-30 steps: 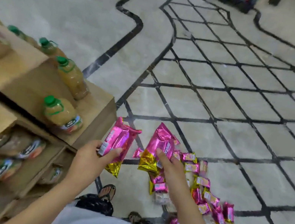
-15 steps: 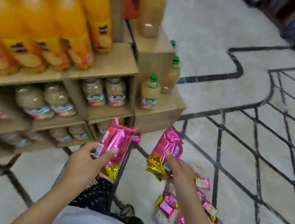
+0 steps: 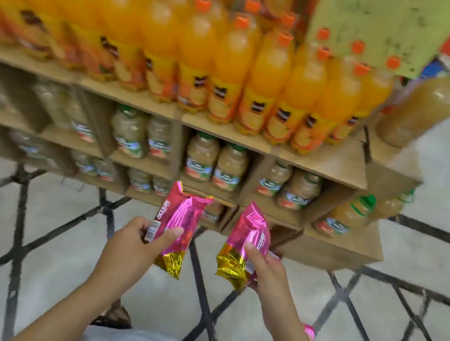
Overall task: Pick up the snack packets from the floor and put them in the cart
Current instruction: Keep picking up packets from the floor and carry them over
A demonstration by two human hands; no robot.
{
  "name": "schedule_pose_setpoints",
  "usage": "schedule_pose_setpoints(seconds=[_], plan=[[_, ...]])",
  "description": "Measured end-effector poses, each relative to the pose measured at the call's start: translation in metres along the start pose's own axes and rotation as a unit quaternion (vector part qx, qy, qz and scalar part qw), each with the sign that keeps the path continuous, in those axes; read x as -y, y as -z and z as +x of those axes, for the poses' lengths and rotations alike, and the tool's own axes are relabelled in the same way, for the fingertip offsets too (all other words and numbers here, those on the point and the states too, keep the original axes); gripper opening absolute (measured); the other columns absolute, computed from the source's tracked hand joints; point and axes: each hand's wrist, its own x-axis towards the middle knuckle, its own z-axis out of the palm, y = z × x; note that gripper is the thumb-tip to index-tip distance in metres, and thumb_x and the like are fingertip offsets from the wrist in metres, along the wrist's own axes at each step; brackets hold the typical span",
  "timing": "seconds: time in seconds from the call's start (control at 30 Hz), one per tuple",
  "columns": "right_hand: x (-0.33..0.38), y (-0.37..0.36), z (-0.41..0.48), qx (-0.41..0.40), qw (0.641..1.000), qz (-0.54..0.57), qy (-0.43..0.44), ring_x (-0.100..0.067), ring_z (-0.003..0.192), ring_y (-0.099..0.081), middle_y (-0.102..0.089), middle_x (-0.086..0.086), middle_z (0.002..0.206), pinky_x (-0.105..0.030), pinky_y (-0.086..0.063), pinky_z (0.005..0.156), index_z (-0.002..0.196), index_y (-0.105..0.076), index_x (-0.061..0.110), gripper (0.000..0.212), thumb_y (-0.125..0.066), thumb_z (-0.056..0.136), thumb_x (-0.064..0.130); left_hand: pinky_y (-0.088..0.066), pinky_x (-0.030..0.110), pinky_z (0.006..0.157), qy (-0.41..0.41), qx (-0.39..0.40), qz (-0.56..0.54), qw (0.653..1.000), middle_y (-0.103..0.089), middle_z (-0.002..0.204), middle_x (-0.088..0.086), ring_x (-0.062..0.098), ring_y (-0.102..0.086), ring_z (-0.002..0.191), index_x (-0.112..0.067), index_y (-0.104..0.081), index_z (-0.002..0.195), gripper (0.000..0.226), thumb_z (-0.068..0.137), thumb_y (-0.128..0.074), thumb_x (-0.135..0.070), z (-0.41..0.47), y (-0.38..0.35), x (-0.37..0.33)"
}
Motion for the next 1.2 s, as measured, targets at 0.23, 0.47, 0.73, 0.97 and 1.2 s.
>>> schedule_pose_setpoints(seconds=[0.23,0.47,0.73,0.97,1.2], plan=[[0.034,-0.193,0.040,0.138,0.988,-0.074,-0.015,-0.022,0.076,-0.067,-0.073,-0.010,0.084,-0.040,-0.053,0.081,0.091,-0.074,0.005,0.047,-0.075,0.077,0.050,-0.040,0.018,0.057,0.042,-0.127,-0.066,0.989,-0.066,0.089,-0.008,0.003,-0.063,0.074,-0.024,-0.052,0.109,0.051,0.073,-0.075,-0.052,0.048,0.152,0.061],[0.067,-0.349,0.060,0.258,0.951,-0.169,-0.021,-0.022,0.088,-0.072,-0.077,-0.005,0.093,-0.036,-0.056,0.085,0.106,-0.073,0.012,0.043,-0.067,0.085,0.048,-0.047,0.023,0.068,0.131,-0.212,-0.146,0.957,-0.065,0.097,-0.012,0.000,-0.062,0.085,-0.024,-0.056,0.118,0.059,0.071,-0.074,-0.055,0.058,0.254,0.126],[0.100,-0.491,0.099,0.334,0.901,-0.276,-0.027,-0.030,0.094,-0.070,-0.074,-0.014,0.097,-0.048,-0.049,0.100,0.105,-0.072,0.013,0.051,-0.066,0.080,0.057,-0.053,0.033,0.083,0.212,-0.263,-0.254,0.906,-0.067,0.097,-0.010,0.012,-0.065,0.091,-0.035,-0.057,0.104,0.052,0.070,-0.064,-0.074,0.091,0.326,0.168],[0.159,-0.659,0.146,0.392,0.863,-0.320,-0.009,-0.019,0.089,-0.068,-0.074,0.000,0.094,-0.032,-0.049,0.073,0.106,-0.068,0.022,0.034,-0.060,0.090,0.050,-0.054,0.037,0.088,0.258,-0.340,-0.293,0.856,-0.070,0.094,-0.003,0.016,-0.068,0.088,-0.025,-0.060,0.109,0.035,0.086,-0.063,-0.051,0.160,0.433,0.177],[0.227,-0.819,0.162,0.459,0.820,-0.340,0.041,-0.007,0.076,-0.061,-0.067,0.006,0.082,-0.026,-0.044,0.068,0.090,-0.064,0.021,0.026,-0.062,0.090,0.047,-0.049,0.043,0.098,0.257,-0.426,-0.309,0.811,-0.066,0.122,0.006,0.024,-0.062,0.111,-0.019,-0.062,0.126,0.101,0.052,-0.060,-0.087,0.218,0.547,0.176]])
